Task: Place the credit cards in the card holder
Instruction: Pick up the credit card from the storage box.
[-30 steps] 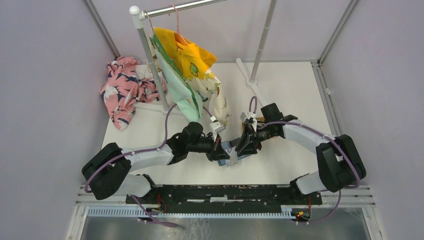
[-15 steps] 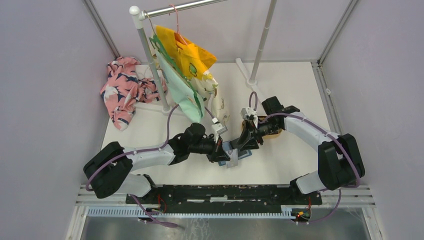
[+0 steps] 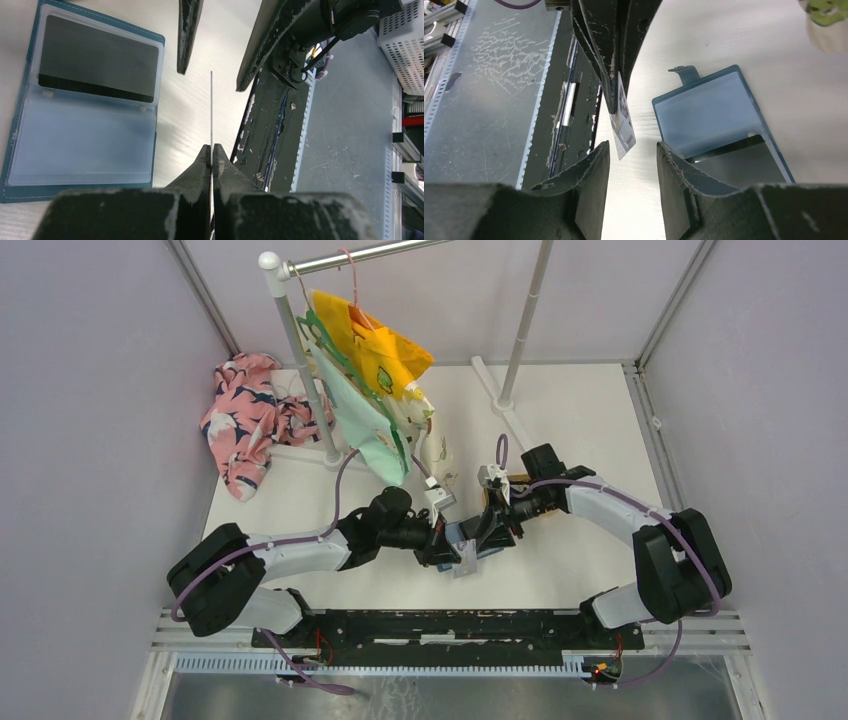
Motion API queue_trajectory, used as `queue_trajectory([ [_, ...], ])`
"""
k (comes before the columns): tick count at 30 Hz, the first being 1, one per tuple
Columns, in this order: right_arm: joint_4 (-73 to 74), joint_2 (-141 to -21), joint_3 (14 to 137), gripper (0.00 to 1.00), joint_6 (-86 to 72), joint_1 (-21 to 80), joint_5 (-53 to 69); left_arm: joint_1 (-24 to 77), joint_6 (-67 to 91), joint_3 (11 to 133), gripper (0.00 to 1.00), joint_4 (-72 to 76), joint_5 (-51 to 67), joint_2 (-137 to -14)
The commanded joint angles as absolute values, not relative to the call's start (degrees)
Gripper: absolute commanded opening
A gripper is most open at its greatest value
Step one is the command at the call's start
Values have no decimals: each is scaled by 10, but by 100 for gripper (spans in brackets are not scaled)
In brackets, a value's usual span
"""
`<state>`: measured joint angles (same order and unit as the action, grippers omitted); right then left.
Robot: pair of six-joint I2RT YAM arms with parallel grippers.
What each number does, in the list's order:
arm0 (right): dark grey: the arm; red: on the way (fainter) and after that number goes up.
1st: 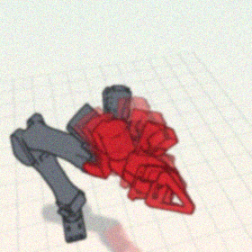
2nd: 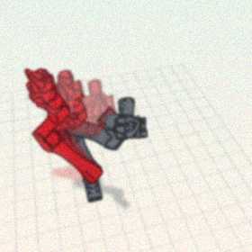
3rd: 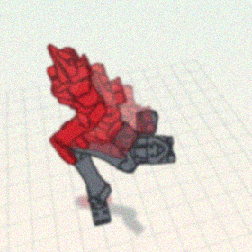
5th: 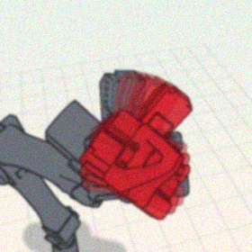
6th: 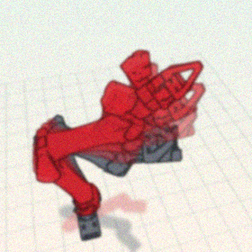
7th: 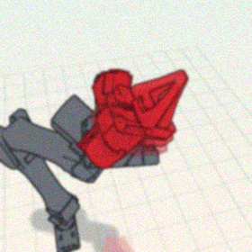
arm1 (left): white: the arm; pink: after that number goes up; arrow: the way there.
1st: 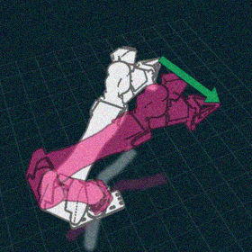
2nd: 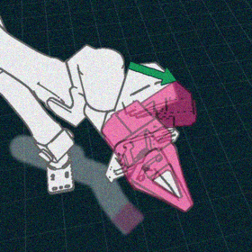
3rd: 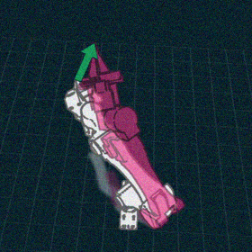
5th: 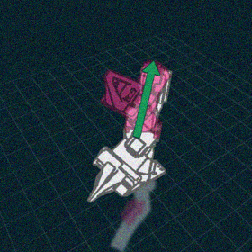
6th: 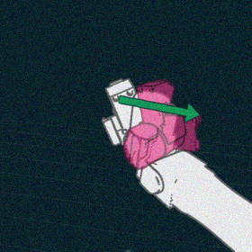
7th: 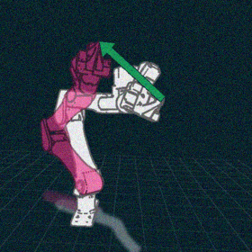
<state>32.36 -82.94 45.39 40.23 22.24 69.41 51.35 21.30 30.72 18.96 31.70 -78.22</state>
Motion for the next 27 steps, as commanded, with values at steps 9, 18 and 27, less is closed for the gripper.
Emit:
queue_trajectory([
  [9, 303, -841, 456, 19, 397, 261, 725, 518, 192, 332, 2, 220, 326, -786],
  [18, 348, -855, 487, 0, 413, 258, 652, 519, 210, 327, 34, 195, 300, -772],
  [27, 371, -832, 494, 0, 421, 189, 651, 540, 237, 306, 51, 118, 221, -709],
])
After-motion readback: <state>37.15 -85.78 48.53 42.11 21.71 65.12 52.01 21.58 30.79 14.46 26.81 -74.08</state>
